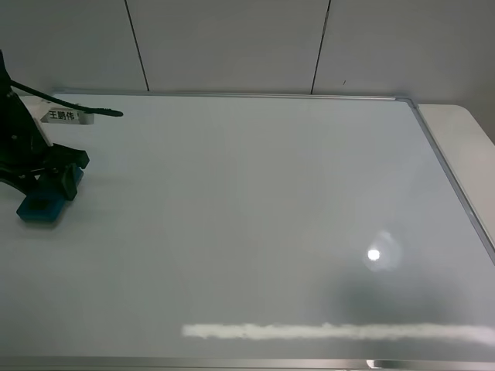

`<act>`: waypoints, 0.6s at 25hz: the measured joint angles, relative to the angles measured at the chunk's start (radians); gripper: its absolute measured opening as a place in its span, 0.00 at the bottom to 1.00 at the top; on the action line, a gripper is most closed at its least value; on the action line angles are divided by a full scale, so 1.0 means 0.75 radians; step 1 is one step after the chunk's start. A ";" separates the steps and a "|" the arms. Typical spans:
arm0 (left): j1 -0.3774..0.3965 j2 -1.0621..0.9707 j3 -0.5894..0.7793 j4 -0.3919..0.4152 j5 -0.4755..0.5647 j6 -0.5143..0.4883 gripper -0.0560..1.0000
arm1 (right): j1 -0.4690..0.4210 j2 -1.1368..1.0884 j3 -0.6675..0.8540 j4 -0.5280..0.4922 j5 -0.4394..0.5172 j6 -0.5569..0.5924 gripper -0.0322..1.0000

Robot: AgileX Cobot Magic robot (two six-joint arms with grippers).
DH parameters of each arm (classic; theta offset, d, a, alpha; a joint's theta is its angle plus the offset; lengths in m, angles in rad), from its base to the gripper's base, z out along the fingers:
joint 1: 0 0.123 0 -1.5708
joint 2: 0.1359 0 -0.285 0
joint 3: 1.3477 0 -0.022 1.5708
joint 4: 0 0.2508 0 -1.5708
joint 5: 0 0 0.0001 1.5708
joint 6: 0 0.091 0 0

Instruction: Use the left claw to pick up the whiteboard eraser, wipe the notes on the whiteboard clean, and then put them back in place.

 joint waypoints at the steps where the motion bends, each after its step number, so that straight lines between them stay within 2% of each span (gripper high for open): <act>1: -0.002 0.000 0.000 0.000 -0.011 0.001 0.61 | 0.000 0.000 0.000 0.000 0.000 0.000 0.99; 4: -0.004 0.000 0.000 0.000 -0.021 0.003 0.86 | 0.000 0.000 0.000 0.000 0.000 0.000 0.99; 6: -0.004 0.000 0.000 0.000 -0.021 0.003 0.95 | 0.000 0.000 0.000 0.000 0.000 0.000 0.99; 9: -0.004 0.000 0.000 0.000 -0.020 0.003 0.98 | 0.000 0.000 0.000 0.000 0.000 0.000 0.99; 15: -0.012 -0.055 0.004 0.046 -0.014 0.003 0.99 | 0.000 0.000 0.000 0.000 0.000 0.000 0.99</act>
